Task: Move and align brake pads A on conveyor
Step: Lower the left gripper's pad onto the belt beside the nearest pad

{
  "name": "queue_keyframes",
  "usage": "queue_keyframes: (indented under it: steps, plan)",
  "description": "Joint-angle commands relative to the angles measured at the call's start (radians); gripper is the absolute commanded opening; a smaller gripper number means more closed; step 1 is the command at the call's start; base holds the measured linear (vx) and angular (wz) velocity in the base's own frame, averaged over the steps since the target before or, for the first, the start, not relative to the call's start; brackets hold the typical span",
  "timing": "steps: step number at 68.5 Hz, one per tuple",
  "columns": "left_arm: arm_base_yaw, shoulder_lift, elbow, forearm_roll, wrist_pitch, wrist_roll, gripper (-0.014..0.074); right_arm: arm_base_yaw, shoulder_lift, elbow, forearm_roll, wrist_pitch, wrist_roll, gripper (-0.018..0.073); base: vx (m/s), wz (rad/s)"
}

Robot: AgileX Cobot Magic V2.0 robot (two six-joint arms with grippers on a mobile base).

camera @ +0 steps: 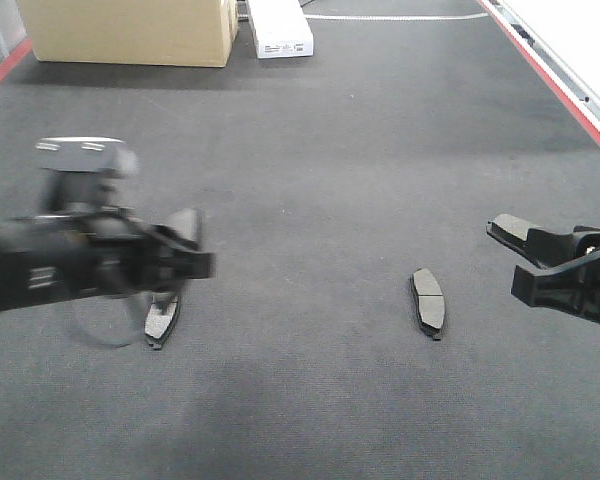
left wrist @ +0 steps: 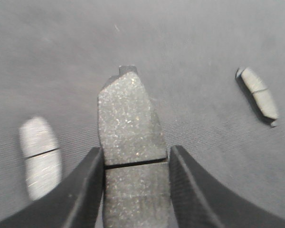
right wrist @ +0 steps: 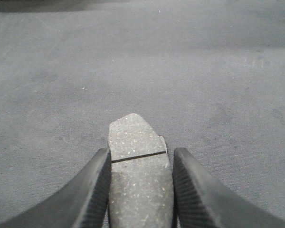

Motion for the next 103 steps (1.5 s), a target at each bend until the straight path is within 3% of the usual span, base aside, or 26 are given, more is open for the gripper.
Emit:
queue_keyframes:
  steps: [1,31,46,64,74,94,103]
  plan:
    - [-0.016,0.078,-0.077,-0.015,-0.108,-0.008,0.0224,-0.002,-0.012,-0.03,-0.041,-0.068,-0.001,0.0049,0.0,0.0]
    - [-0.017,0.423,-0.161,-0.023,-0.267,-0.22,0.023,-0.002,-0.012,-0.03,-0.041,-0.068,-0.001,0.0049,0.0,0.0]
    - [-0.018,0.467,-0.161,-0.036,-0.334,-0.23,0.0235,-0.002,-0.012,-0.03,-0.041,-0.068,-0.001,0.0049,0.0,0.0]
    - [-0.025,0.511,-0.16,-0.039,-0.338,-0.241,0.0248,-0.002,-0.012,-0.03,-0.041,-0.068,-0.001,0.0049,0.0,0.0]
    - [-0.027,0.511,-0.16,-0.039,-0.344,-0.242,0.0293,-0.002,-0.012,-0.03,-0.041,-0.068,-0.001,0.0049,0.0,0.0]
    - [-0.027,0.48,-0.16,-0.039,-0.336,-0.243,0.049,-0.002,-0.012,-0.03,-0.041,-0.068,-0.001,0.0049,0.0,0.0]
    - [-0.027,0.408,-0.158,-0.024,-0.344,-0.212,0.0537,-0.002,-0.012,-0.03,-0.041,-0.068,-0.001,0.0049,0.0,0.0]
